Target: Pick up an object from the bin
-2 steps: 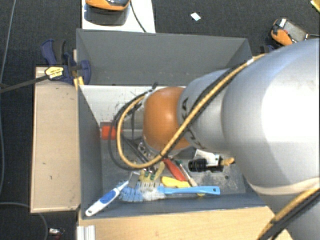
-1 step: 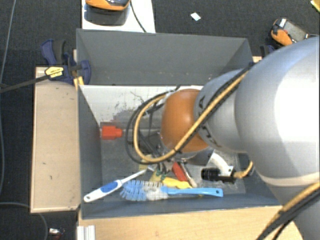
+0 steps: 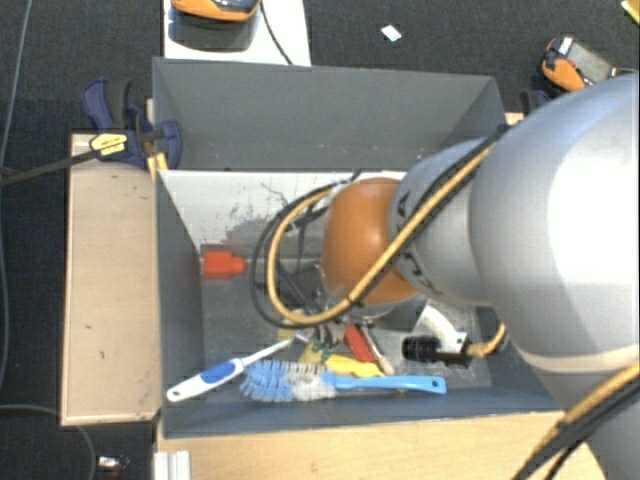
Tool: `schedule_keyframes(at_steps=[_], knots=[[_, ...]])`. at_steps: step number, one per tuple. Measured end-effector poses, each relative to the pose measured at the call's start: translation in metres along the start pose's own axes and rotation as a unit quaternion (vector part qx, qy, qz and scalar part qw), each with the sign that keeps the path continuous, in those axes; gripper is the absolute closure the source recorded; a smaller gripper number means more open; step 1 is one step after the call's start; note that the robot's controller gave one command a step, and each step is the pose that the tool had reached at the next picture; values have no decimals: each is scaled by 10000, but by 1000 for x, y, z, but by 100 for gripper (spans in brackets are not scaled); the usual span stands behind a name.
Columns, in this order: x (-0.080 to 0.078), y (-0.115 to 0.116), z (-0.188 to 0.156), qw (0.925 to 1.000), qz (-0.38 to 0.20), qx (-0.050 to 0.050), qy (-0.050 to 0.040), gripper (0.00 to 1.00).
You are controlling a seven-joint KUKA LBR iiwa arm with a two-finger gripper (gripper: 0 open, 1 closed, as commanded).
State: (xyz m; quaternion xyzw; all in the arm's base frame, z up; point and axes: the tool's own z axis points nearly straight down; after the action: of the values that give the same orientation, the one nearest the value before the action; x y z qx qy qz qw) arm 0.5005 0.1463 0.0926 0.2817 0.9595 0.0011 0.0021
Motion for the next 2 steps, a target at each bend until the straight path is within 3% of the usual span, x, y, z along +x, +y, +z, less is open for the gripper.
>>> schedule_keyframes(at_steps=[1, 2], knots=[[9, -13, -58, 9988, 492, -2, -4, 100], [9, -13, -58, 9988, 499, -3, -4, 100]])
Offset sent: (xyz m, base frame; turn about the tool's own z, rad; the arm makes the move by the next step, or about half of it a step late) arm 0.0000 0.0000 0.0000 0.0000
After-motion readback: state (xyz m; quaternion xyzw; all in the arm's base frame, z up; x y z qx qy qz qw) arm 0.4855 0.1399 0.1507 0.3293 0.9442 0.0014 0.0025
